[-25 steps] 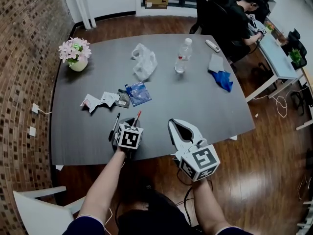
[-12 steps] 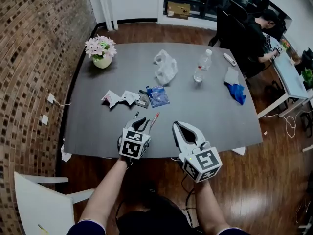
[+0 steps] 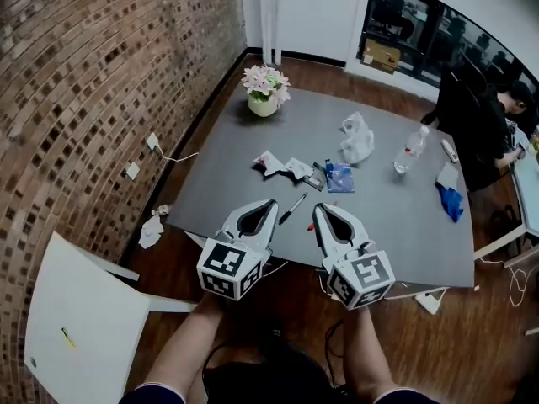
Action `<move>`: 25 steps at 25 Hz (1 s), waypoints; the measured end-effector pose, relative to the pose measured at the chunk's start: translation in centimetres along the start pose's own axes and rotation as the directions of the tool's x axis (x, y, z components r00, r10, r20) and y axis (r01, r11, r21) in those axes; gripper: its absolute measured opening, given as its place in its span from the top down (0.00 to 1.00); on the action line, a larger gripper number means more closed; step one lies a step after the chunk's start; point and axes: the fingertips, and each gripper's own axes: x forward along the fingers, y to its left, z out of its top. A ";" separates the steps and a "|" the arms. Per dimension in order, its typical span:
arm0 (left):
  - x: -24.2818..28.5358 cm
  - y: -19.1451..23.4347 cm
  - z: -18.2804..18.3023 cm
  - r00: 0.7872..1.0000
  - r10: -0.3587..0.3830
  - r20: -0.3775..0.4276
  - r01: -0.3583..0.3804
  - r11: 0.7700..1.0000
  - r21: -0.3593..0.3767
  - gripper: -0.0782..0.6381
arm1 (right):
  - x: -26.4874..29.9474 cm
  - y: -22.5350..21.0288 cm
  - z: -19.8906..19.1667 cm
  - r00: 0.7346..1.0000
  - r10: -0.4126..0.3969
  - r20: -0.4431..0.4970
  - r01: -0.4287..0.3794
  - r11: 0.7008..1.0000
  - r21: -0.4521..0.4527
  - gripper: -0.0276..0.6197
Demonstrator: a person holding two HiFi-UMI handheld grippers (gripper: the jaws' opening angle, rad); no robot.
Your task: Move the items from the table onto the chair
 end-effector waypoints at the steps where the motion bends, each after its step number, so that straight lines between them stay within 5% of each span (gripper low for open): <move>1: -1.9 1.1 1.1 0.999 0.038 0.030 -0.038 0.999 -0.004 0.88 | 0.8 1.7 0.6 0.999 0.036 0.012 -0.036 0.999 -0.011 0.95; 6: -13.2 6.6 4.6 0.958 0.248 0.144 -0.247 0.969 -0.027 0.88 | 4.2 12.1 2.4 0.971 0.236 0.043 -0.233 0.970 -0.067 0.95; 11: -25.6 10.8 4.6 0.888 0.438 0.138 -0.436 0.899 -0.048 0.88 | 5.2 23.7 2.3 0.919 0.392 0.035 -0.388 0.917 -0.086 0.95; 19: -48.2 13.5 2.9 0.699 0.701 0.142 -0.691 0.713 -0.117 0.88 | 3.7 43.6 0.3 0.774 0.633 -0.005 -0.630 0.769 -0.113 0.95; 25: -64.2 13.1 1.5 0.548 0.824 0.142 -0.807 0.566 -0.169 0.88 | 1.0 58.0 -1.2 0.647 0.762 -0.029 -0.758 0.638 -0.135 0.95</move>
